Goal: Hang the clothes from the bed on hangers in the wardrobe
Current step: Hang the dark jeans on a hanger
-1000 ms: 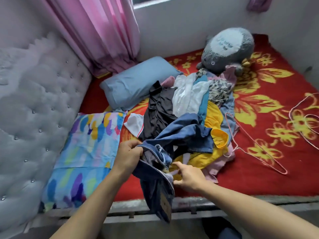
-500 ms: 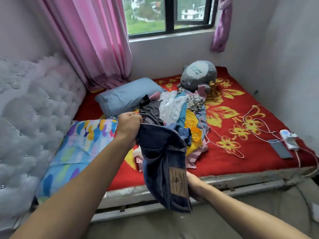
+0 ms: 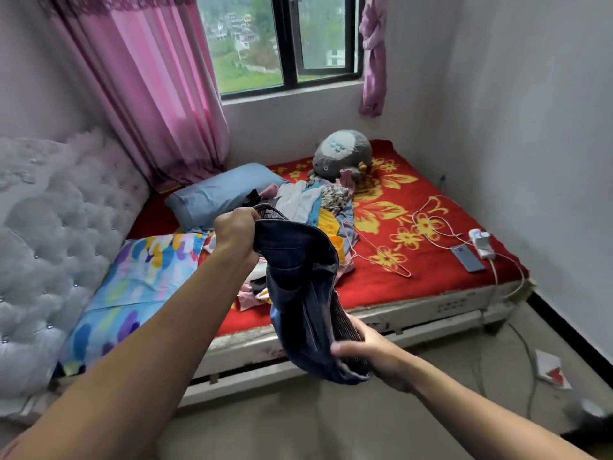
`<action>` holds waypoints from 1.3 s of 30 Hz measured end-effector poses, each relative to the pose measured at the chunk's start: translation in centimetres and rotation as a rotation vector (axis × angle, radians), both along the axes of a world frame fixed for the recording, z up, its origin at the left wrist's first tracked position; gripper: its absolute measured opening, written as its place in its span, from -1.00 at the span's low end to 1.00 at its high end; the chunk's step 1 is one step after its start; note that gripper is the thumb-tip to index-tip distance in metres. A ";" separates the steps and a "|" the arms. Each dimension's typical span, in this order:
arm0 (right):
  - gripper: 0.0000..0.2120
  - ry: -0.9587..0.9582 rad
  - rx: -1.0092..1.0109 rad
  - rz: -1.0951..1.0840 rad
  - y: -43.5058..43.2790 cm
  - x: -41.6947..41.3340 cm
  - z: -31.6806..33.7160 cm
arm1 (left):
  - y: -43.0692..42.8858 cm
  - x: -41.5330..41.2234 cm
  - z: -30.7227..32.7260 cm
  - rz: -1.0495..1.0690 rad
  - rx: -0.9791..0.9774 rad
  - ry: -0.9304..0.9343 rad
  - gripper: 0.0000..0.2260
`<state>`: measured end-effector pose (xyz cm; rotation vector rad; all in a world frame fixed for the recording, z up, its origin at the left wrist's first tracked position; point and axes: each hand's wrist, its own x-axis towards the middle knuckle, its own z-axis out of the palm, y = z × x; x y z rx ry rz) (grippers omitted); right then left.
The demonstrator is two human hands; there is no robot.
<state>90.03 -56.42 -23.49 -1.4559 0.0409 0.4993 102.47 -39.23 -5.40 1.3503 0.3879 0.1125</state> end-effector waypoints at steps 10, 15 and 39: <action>-0.81 -0.296 -0.451 -0.560 -9.6 -2.8 10.7 | 2.7 -6.1 7.3 0.091 0.187 -0.160 -0.85; -0.81 -0.553 -0.466 -0.716 -12.8 0.6 20.7 | 5.9 -5.3 10.9 0.119 0.507 -0.319 -0.74; -0.83 -0.739 -1.342 -0.453 -8.4 22.4 24.4 | 16.9 14.3 7.4 -0.047 1.355 -0.350 -0.91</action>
